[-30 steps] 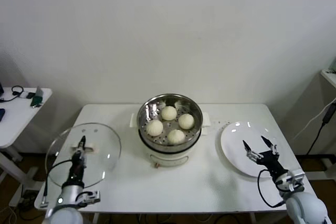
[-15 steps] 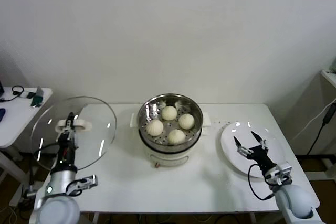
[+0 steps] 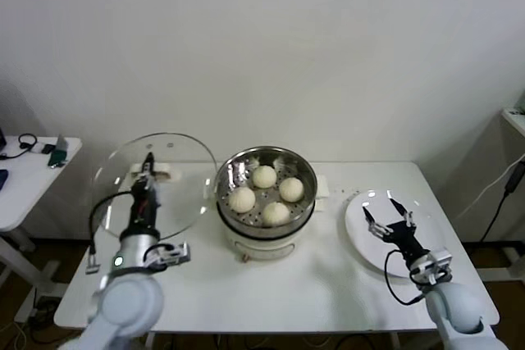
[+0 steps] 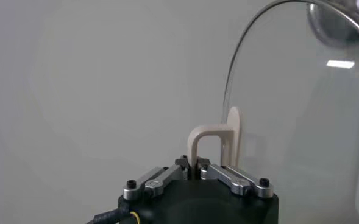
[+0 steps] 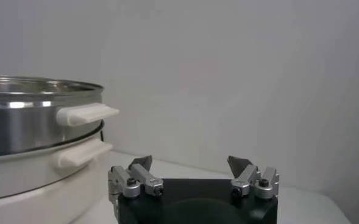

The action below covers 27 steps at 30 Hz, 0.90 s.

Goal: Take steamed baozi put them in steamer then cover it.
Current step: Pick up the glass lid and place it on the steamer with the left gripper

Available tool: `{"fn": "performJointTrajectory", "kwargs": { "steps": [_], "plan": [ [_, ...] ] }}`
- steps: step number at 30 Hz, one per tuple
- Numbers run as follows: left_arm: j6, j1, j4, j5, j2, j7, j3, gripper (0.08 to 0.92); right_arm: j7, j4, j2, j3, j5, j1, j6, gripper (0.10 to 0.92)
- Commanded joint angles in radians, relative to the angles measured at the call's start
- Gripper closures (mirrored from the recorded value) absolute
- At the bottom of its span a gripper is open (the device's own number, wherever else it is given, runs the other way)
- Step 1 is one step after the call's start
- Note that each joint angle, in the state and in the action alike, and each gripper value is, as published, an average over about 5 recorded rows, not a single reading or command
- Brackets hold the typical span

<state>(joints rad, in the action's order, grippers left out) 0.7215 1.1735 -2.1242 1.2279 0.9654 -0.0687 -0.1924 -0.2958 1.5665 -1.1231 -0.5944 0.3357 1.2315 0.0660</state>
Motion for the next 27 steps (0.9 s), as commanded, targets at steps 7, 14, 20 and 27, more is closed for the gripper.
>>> {"fn": "performJointTrajectory", "kwargs": {
  "steps": [7, 14, 20, 27],
  "plan": [
    [0.064, -0.373, 0.237, 0.164, 0.282, -0.226, 0.307, 0.851, -0.001, -0.02, 0.01, -0.055, 0.021, 0.01, 0.04, 0.203],
    [0.064, -0.405, 0.332, 0.225, 0.412, -0.246, 0.337, 0.851, -0.002, -0.037, 0.018, -0.083, 0.021, 0.025, 0.052, 0.203],
    [0.064, -0.392, 0.379, 0.252, 0.47, -0.256, 0.335, 0.851, -0.005, -0.051, 0.026, -0.099, 0.022, 0.035, 0.062, 0.203],
    [0.064, -0.374, 0.418, 0.268, 0.527, -0.248, 0.341, 0.851, -0.014, -0.065, 0.028, -0.11, 0.023, 0.042, 0.069, 0.203]
  ]
}}
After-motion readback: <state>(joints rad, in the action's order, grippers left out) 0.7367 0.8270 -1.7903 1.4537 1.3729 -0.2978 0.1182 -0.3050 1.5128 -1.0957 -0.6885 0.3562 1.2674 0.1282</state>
